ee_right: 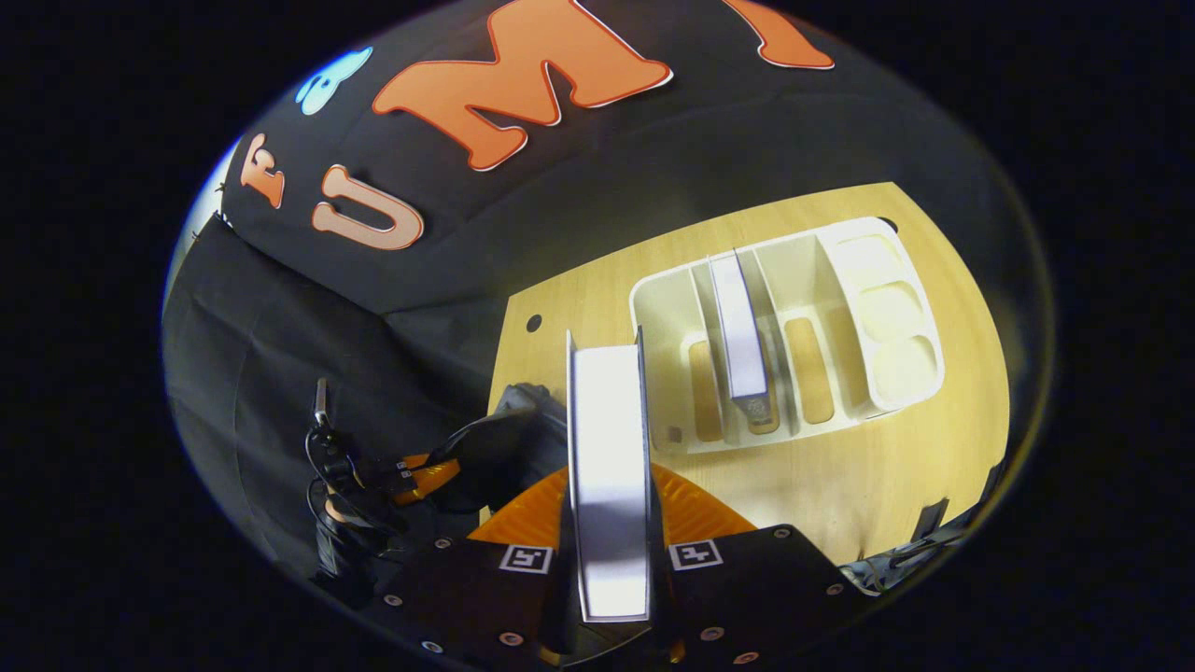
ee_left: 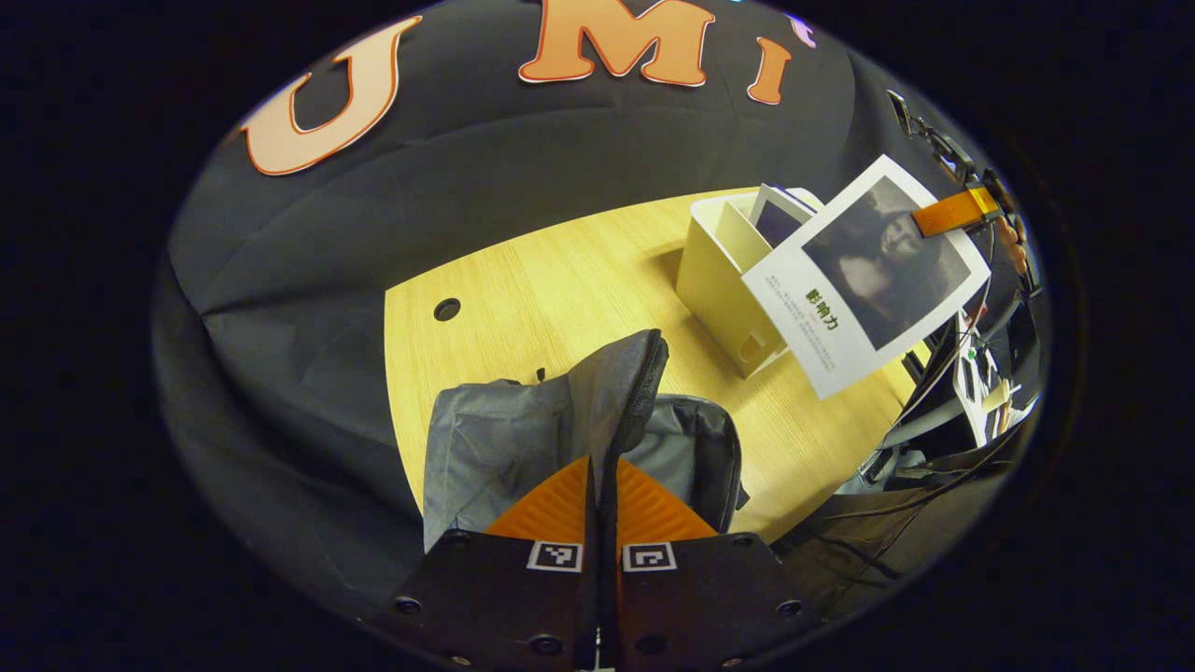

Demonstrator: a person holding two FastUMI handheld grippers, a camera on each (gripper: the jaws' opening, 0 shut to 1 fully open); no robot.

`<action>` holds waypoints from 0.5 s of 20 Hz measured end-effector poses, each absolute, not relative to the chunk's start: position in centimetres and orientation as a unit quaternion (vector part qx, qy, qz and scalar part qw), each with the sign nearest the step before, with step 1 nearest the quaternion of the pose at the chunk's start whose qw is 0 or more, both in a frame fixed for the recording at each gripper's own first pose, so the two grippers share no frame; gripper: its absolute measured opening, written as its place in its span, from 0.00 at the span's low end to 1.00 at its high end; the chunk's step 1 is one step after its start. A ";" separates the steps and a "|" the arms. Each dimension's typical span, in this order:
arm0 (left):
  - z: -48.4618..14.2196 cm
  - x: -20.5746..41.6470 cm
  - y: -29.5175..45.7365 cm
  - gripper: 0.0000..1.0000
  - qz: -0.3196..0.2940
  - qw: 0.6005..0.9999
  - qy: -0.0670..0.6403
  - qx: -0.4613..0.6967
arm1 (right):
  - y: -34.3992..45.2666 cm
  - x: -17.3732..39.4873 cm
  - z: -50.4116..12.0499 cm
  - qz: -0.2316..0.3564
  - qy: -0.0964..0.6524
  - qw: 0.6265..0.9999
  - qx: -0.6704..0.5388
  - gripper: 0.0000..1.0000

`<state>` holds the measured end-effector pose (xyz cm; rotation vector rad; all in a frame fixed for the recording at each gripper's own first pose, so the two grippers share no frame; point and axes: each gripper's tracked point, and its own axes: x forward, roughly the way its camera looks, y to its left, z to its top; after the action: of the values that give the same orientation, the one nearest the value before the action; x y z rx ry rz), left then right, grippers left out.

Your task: Open the schoolbag, grab two books from the bookshelf and put them into the schoolbag.

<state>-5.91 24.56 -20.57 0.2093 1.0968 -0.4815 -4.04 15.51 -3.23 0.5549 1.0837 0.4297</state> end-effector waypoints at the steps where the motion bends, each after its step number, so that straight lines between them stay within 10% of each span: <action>1: -20.5 -6.0 24.3 0.02 -0.227 0.821 0.514 0.100 | 15.9 -4.4 -3.5 0.203 0.505 0.796 0.264 0.31; 10: -20.1 -5.9 21.9 0.01 -0.243 0.823 0.508 0.070 | 21.1 -6.7 -6.6 0.227 0.502 0.769 0.325 0.31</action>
<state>-5.87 21.86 -20.09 0.1492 1.0798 -0.5174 -6.69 21.12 -6.61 0.7046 1.0885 0.4929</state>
